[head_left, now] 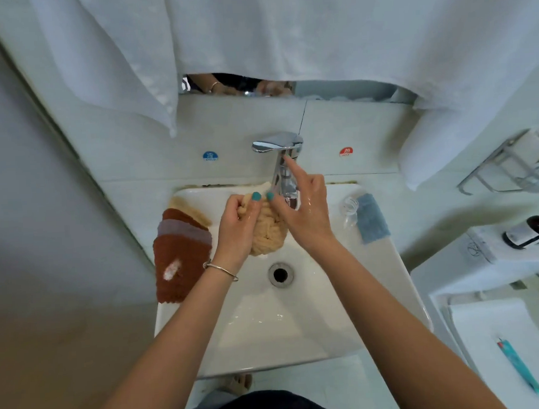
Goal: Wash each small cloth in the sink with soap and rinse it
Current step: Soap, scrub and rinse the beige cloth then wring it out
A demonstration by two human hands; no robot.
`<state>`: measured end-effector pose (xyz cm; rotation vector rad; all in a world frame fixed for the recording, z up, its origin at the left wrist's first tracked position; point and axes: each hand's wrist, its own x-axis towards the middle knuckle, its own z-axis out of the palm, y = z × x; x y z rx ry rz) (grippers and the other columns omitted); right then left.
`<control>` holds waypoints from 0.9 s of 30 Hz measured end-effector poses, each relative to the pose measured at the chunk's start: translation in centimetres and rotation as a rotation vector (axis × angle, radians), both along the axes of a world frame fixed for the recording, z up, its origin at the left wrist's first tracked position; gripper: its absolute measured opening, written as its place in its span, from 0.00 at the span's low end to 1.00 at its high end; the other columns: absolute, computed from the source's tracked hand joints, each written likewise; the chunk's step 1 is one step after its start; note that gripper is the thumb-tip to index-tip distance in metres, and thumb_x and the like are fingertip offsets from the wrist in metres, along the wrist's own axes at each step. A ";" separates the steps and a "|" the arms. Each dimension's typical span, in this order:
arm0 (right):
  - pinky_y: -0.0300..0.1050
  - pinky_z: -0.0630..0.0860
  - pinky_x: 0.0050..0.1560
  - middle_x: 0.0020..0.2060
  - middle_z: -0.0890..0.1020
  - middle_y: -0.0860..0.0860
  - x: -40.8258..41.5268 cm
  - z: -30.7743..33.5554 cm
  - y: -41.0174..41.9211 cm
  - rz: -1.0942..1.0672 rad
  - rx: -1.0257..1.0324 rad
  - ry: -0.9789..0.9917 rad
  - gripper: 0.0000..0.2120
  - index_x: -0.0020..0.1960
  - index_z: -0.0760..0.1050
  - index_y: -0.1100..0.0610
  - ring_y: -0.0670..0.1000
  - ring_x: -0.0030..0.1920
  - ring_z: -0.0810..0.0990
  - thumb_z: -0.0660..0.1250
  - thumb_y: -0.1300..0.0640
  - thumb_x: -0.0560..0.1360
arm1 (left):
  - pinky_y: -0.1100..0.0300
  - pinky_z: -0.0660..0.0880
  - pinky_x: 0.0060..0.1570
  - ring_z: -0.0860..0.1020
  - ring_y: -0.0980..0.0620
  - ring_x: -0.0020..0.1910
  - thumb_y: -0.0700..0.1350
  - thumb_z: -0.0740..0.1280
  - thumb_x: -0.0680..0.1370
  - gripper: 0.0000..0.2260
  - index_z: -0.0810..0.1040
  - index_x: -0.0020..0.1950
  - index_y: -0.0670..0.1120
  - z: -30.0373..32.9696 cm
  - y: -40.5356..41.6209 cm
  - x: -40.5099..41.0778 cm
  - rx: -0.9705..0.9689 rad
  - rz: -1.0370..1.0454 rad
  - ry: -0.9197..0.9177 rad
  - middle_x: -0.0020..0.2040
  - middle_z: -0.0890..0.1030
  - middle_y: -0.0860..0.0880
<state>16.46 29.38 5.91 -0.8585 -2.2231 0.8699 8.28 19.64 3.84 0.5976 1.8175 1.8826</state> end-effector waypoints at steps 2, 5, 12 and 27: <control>0.32 0.66 0.51 0.49 0.68 0.42 1.3 -1.8 -2.3 -0.058 -0.151 0.210 0.20 0.65 0.66 0.39 0.39 0.49 0.69 0.67 0.53 0.77 | 0.66 0.75 0.35 0.77 0.61 0.35 0.49 0.63 0.81 0.09 0.69 0.45 0.46 -0.6 -0.4 0.1 0.029 0.019 -0.048 0.39 0.77 0.52; 0.35 0.70 0.49 0.52 0.69 0.46 2.1 -4.4 -5.1 -0.032 -0.334 0.232 0.16 0.62 0.70 0.44 0.39 0.48 0.70 0.68 0.54 0.77 | 0.64 0.75 0.37 0.76 0.60 0.35 0.49 0.62 0.82 0.10 0.69 0.43 0.46 -1.5 -1.1 0.5 0.018 0.017 -0.090 0.38 0.76 0.52; 0.54 0.76 0.60 0.58 0.75 0.49 1.3 -7.3 -7.2 -0.015 -0.621 0.156 0.17 0.63 0.70 0.41 0.48 0.58 0.77 0.65 0.40 0.75 | 0.72 0.70 0.39 0.74 0.68 0.35 0.44 0.56 0.84 0.05 0.69 0.50 0.46 -4.3 -2.5 3.1 -0.045 0.018 -0.139 0.40 0.75 0.56; 0.39 0.72 0.38 0.31 0.76 0.44 -0.3 -8.1 -7.4 -0.224 -0.611 0.130 0.11 0.42 0.69 0.52 0.40 0.33 0.74 0.60 0.48 0.81 | 0.71 0.70 0.35 0.74 0.63 0.30 0.46 0.62 0.82 0.15 0.71 0.34 0.49 -6.7 -0.5 3.5 -0.167 0.148 -0.114 0.29 0.75 0.57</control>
